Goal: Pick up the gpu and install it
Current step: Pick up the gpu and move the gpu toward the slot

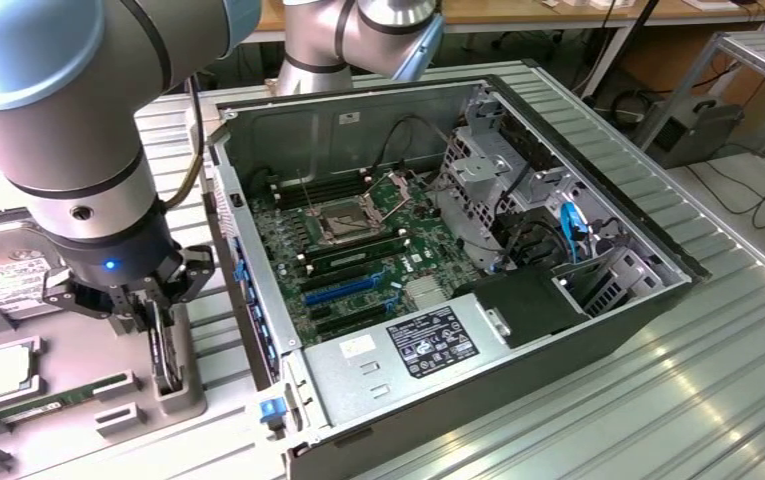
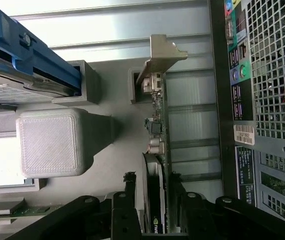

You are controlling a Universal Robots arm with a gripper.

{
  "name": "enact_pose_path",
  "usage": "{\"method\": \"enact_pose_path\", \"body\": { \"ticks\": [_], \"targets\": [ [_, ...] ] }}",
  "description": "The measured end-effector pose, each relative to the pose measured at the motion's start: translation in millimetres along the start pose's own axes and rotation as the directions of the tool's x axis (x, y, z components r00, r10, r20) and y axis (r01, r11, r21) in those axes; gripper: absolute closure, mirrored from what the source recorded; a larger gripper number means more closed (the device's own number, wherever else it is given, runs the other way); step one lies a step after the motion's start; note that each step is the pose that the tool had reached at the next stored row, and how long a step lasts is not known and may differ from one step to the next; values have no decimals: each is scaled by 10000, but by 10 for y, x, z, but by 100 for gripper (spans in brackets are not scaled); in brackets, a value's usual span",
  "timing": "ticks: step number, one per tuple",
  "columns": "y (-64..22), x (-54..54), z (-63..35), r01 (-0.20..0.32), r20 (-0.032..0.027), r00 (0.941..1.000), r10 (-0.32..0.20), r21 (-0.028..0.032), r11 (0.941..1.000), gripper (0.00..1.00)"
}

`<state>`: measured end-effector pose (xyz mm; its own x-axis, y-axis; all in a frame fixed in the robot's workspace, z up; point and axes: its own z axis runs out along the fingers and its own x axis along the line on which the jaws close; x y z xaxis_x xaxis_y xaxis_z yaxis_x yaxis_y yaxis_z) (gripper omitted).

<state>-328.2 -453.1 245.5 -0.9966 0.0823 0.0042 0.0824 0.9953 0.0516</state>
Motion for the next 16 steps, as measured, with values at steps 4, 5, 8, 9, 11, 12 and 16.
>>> {"method": "enact_pose_path", "body": {
  "ticks": [4, 5, 8, 9, 11, 12, 16],
  "targets": [
    [0, 0, 3, 0, -2, 10000, 0, 1, 10000, 74],
    [-1, 0, 4, 7, -4, 10000, -7, 3, 10000, 74],
    [-1, 0, 9, 259, -15, 9997, -259, 1, 9997, 74],
    [0, 0, 10, 374, -20, 9993, -374, 1, 9993, 74],
    [-1, 0, 10, 587, -32, 9983, -587, 2, 9983, 74],
    [0, 0, 11, 623, -33, 9981, -623, 1, 9981, 74],
    [-1, 0, 11, 626, -34, 9980, -626, 2, 9980, 74]
  ]
}}
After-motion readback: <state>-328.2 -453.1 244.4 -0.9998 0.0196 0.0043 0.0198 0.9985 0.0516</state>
